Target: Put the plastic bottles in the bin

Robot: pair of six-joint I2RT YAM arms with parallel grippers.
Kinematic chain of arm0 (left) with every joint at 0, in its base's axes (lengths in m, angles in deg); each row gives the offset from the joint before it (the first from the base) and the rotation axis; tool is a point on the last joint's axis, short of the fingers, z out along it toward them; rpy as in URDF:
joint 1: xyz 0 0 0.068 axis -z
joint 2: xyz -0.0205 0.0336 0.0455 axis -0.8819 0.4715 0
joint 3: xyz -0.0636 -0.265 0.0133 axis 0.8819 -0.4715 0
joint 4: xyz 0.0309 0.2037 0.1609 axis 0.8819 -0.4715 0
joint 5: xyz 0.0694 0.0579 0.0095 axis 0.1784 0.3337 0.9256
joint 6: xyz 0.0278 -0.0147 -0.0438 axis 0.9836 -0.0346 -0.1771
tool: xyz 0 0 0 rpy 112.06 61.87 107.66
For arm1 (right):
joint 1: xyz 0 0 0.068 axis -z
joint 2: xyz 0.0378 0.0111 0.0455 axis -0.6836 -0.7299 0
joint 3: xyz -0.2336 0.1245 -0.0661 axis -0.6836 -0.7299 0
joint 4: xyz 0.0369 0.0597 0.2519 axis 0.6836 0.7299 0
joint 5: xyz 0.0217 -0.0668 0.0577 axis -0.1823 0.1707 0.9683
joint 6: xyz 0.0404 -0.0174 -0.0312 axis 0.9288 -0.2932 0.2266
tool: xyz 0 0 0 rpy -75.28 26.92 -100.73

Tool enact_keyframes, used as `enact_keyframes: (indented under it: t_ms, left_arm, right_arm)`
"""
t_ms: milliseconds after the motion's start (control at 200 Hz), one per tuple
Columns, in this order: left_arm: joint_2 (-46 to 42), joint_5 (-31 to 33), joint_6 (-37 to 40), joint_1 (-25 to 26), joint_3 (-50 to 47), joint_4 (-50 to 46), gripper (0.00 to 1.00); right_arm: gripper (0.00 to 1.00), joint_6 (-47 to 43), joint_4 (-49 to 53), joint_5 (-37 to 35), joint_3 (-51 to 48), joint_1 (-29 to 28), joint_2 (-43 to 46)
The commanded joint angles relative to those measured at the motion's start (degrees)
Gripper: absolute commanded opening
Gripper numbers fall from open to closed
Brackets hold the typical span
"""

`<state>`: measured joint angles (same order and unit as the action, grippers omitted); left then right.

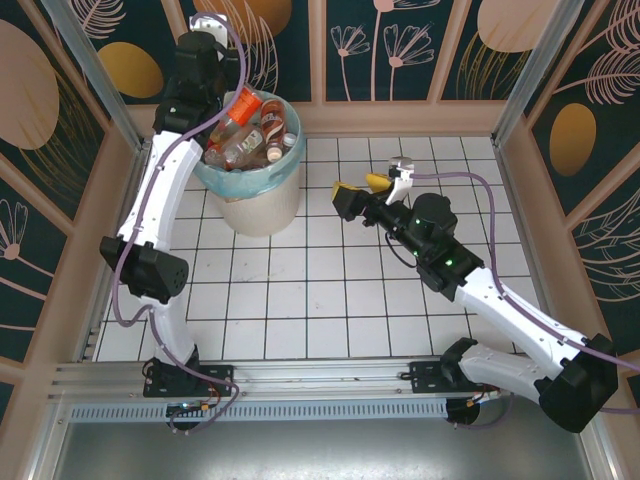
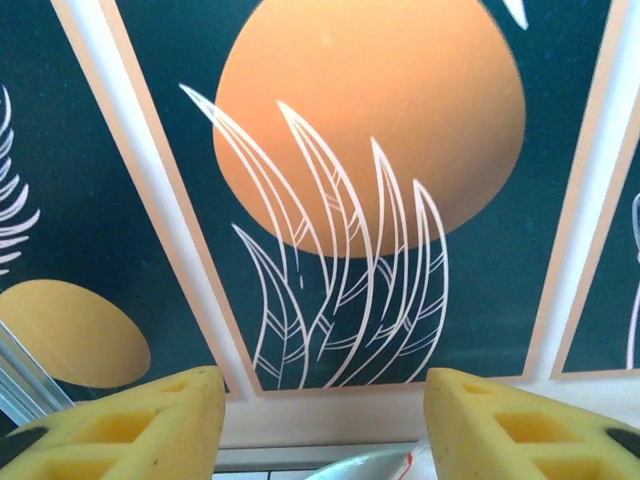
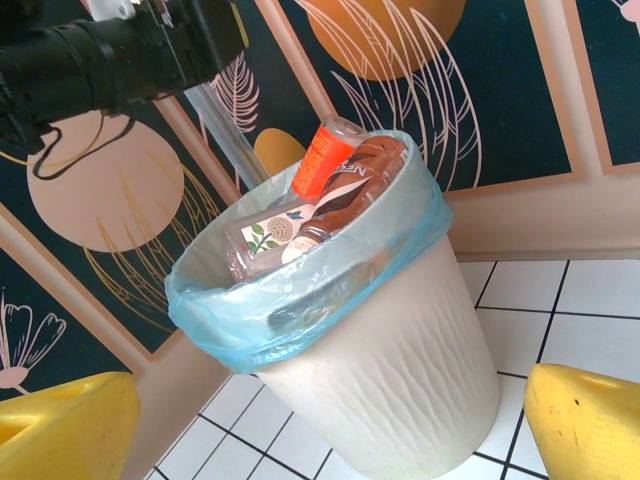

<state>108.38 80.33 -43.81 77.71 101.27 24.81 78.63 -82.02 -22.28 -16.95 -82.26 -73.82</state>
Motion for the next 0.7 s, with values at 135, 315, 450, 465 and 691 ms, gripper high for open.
enact_keyframes:
  t_ms: [135,315,450,465,691]
  left_arm:
    - [4.45,-8.65,-3.18,-0.81,-4.41,-6.03,0.53]
    - [6.82,-7.89,-3.95,-0.86,-7.08,-9.56,0.5]
    - [3.34,-7.66,-4.33,-0.81,-14.51,-5.59,0.5]
    - [2.94,-7.67,-4.3,-0.81,-15.15,-5.13,0.5]
    - [0.04,-7.96,-4.65,-0.83,-12.99,-1.94,0.54]
  right_arm:
    - [0.99,1.28,-0.22,-0.59,1.01,0.89,0.65]
    - [0.99,1.86,-1.11,0.11,1.02,1.08,-0.36]
    - [0.99,2.26,-1.16,0.51,1.08,1.25,-0.95]
    - [0.99,2.33,-1.19,0.61,1.1,1.28,-1.0]
    - [0.99,2.92,-1.9,1.52,1.6,1.39,-2.15]
